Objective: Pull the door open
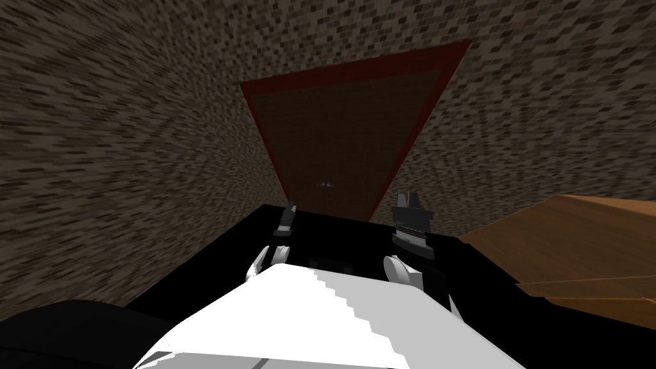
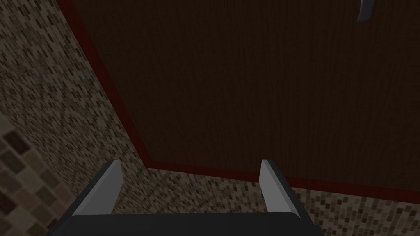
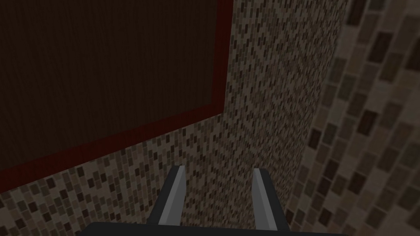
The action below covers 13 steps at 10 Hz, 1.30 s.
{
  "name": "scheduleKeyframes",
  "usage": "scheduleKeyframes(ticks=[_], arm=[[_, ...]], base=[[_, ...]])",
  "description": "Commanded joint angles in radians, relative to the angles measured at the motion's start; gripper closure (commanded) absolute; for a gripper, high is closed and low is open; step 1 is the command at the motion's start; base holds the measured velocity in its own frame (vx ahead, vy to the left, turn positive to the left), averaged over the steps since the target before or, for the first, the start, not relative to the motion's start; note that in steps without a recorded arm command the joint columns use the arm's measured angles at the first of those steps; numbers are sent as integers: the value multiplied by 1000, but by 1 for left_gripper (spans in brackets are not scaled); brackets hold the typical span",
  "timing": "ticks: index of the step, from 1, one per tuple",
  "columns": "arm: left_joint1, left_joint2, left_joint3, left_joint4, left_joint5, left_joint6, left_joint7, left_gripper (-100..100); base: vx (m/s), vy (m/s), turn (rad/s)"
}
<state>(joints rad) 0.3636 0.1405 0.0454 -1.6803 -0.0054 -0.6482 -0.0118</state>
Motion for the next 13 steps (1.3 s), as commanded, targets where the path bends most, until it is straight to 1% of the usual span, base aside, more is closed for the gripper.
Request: scheduleKeyframes(ticks=[1, 13], arm=[[-17, 5, 1, 41, 4, -6, 9, -100], [-98, 46, 3, 316, 35, -61, 77, -100]], base=[[105, -16, -67], [103, -8, -57]])
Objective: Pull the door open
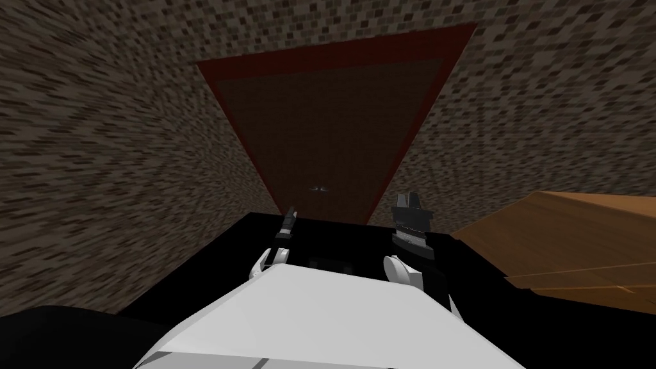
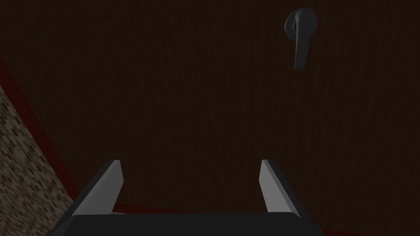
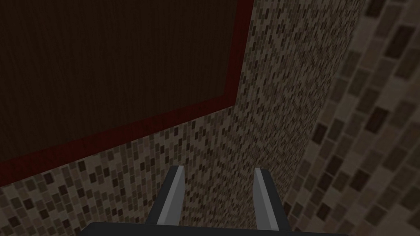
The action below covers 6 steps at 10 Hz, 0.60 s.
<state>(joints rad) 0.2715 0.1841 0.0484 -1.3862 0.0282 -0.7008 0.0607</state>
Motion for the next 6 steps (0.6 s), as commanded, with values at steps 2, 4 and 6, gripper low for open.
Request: scheduleKeyframes(ticks=[2, 4, 6], arm=[[-19, 9, 1, 67, 7, -17, 16, -100], [-38, 18, 1, 131, 14, -30, 32, -100], [-51, 23, 2, 173, 19, -39, 42, -100]], base=[[100, 1, -58], [110, 9, -77], [145, 15, -61]])
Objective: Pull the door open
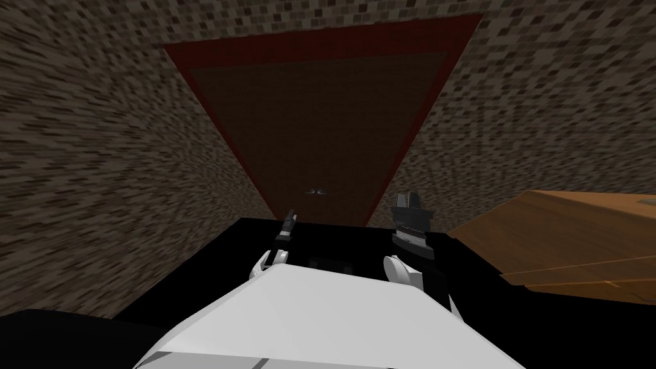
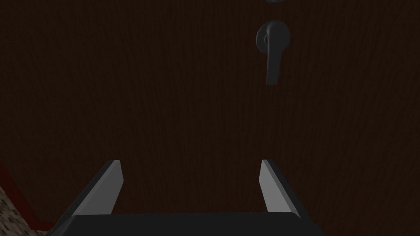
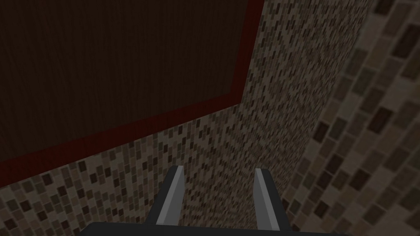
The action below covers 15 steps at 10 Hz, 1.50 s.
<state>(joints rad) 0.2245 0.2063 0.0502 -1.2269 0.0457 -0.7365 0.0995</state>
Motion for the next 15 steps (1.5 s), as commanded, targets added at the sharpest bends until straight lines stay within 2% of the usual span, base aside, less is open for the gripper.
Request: scheduleKeyframes(ticks=[1, 6, 12, 15], arm=[[-10, 4, 0, 35, 4, -7, 9, -100], [-39, 17, 1, 131, 15, -26, 33, -100], [-90, 38, 3, 301, 34, -60, 75, -100], [-109, 46, 3, 363, 41, -73, 90, -100]], base=[[123, -10, -50], [98, 3, -50], [158, 15, -72], [134, 32, -48]])
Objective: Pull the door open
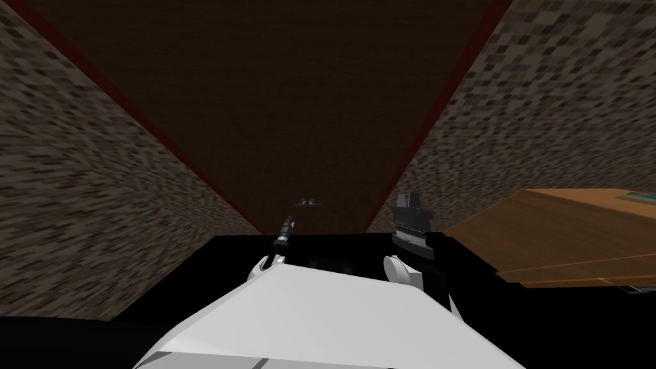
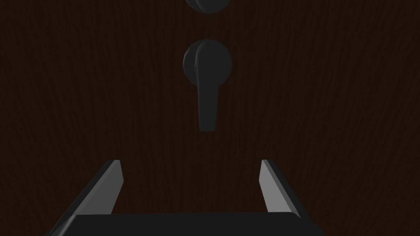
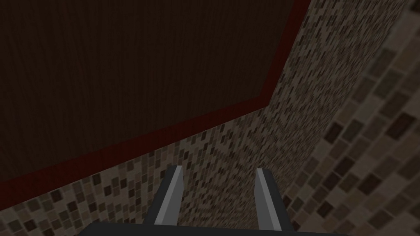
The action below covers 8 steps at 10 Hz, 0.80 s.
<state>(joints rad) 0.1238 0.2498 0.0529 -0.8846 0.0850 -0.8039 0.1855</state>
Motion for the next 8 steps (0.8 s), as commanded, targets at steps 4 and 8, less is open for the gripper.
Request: scheduleKeyframes(ticks=[4, 8], arm=[[1, 20, 28, 63, 18, -14, 8, -100], [26, 53, 83, 105, 48, -22, 10, -100]], base=[[70, 3, -35], [38, 16, -57]])
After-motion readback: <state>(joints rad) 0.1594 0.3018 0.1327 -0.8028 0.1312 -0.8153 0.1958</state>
